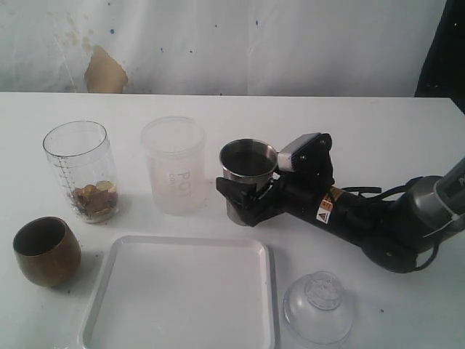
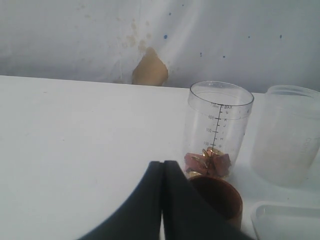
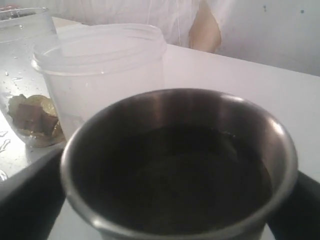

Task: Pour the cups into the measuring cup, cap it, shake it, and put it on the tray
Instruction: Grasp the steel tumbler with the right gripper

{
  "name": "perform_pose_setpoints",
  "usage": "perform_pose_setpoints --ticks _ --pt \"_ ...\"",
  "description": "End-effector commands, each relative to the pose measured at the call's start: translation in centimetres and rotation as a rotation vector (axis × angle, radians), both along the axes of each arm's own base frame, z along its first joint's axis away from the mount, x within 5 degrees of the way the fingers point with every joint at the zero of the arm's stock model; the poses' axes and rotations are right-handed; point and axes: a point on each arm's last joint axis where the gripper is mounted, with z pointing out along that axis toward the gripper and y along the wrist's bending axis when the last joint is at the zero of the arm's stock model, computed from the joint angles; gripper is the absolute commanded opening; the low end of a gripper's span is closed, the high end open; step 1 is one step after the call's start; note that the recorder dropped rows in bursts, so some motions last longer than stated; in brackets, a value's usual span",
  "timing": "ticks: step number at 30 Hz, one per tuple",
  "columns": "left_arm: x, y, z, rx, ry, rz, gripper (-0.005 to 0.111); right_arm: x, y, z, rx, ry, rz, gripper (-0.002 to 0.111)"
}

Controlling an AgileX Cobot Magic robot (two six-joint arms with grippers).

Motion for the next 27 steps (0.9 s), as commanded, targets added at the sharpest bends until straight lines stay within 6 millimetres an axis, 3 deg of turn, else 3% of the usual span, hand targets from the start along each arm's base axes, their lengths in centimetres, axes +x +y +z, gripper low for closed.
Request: perform_pose_setpoints --ticks 1,10,17,25,27 --pt "0.0 0.0 -0.1 0.004 0.002 -0.006 0.0 0.6 0.3 0.1 -0.002 -0.029 0.005 0.091" --pt "0.0 0.0 -0.1 0.004 0.002 -0.006 0.0 1.2 -0.1 0.0 0.016 -0.041 -0.072 0.09" --pt "0.0 0.0 -0.1 0.004 0.002 -0.006 0.0 1.1 -0.1 -1.8 0.002 -0.031 -0.07 0.09" --pt "0.0 0.0 -0.1 0.004 0.002 -0.006 0.0 2.5 0.2 -1.9 0.013 -0.062 -0.076 0.09" --pt "0.0 0.0 -0.1 0.004 0.002 -0.006 0.0 2.9 0.3 -2.1 0.018 -0.06 -0.078 0.083"
